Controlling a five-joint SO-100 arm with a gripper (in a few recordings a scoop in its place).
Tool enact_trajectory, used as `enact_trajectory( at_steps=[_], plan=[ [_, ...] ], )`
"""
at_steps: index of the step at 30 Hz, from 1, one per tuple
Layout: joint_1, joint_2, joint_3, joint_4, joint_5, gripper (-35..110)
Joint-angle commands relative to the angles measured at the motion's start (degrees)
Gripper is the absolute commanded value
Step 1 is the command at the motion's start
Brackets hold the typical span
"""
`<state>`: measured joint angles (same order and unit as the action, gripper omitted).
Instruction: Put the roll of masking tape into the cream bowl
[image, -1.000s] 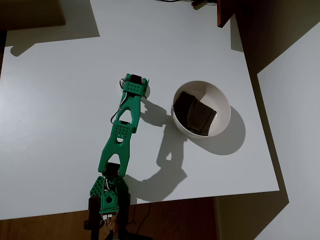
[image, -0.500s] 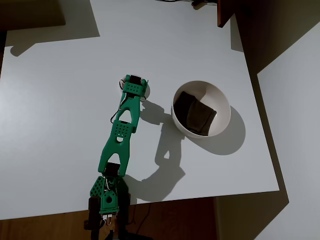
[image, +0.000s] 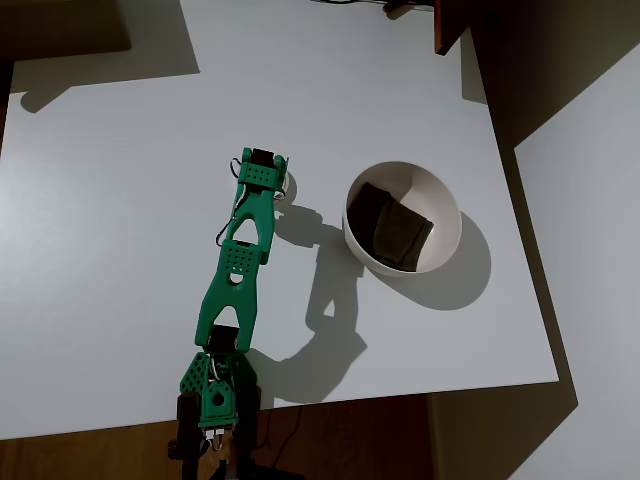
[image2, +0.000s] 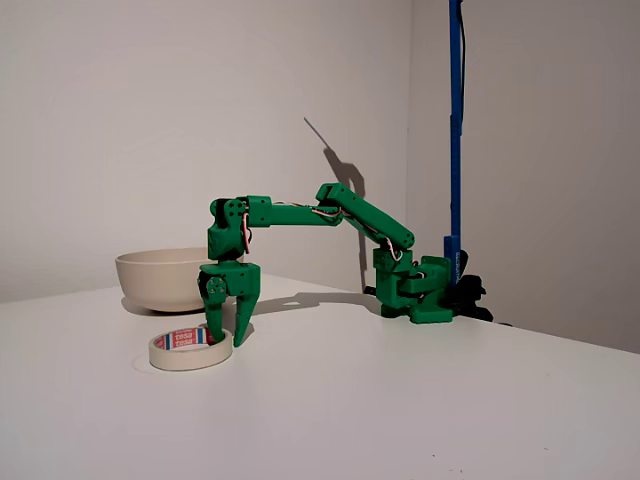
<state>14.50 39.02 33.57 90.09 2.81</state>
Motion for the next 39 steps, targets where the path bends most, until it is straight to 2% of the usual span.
enact_trajectory(
  at_steps=[1, 6, 15, 29, 39],
  plan=[
    [0.2, 2.1, -1.8, 0.4, 1.0, 1],
    [-0.1, 2.3, -1.8, 0.6, 1.4, -8],
    [-1.8, 5.6, -1.8, 1.1, 3.1, -8],
    [-7.7, 24.8, -1.8, 7.0, 7.5, -8],
    [-5.2, 39.7, -1.8, 10.3, 7.6, -8]
  ],
)
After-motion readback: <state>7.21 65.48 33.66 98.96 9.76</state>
